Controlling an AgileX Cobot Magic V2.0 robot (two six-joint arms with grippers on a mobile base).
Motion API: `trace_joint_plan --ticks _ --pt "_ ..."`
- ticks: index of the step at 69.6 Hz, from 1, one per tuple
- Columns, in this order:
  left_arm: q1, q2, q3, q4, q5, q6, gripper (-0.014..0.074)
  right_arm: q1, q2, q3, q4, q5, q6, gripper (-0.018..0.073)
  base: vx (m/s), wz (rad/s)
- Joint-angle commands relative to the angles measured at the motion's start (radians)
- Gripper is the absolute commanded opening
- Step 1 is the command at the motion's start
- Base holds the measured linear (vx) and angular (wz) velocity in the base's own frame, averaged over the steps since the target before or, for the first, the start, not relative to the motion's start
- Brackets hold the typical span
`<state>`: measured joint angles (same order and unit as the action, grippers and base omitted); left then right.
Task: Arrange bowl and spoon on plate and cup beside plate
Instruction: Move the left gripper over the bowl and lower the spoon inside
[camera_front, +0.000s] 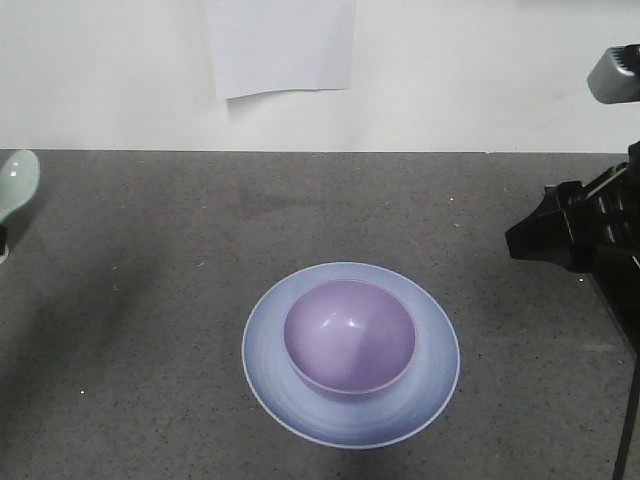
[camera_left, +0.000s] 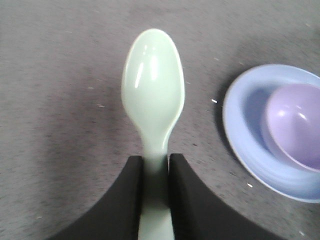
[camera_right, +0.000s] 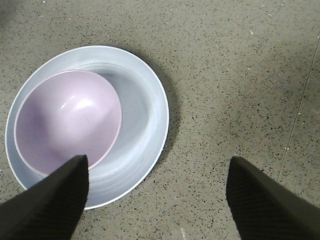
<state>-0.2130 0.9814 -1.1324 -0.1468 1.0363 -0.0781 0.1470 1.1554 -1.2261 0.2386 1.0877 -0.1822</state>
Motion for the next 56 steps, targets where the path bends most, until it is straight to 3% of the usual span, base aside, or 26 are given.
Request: trace_joint_plan --ticks 1,8,17,37,56 --pt "-0.027 0.038 -0.024 -0.106 -0.076 0.070 -0.0007 -0.006 -0.020 -0.025 0.009 -0.044 -0.005 0.0557 0.00 0.00" --pt "-0.067 0.102 -0.025 -0.182 -0.098 0.137 -0.0007 -0.006 -0.020 -0.025 0.009 -0.044 -0.005 0.0557 0.00 0.00" --pt "-0.136 0.190 -0.025 -0.224 -0.125 0.195 -0.0007 -0.006 -0.020 -0.025 0.009 -0.044 -0.005 0.0557 0.00 0.00" --pt "-0.282 0.383 -0.184 -0.212 -0.127 0.242 -0.0007 -0.006 -0.020 -0.025 0.009 -0.043 -0.005 0.0557 0.00 0.00" --pt "-0.381 0.594 -0.393 -0.138 -0.008 0.242 -0.0007 -0.006 -0.020 -0.025 0.009 -0.044 -0.005 0.0557 0.00 0.00"
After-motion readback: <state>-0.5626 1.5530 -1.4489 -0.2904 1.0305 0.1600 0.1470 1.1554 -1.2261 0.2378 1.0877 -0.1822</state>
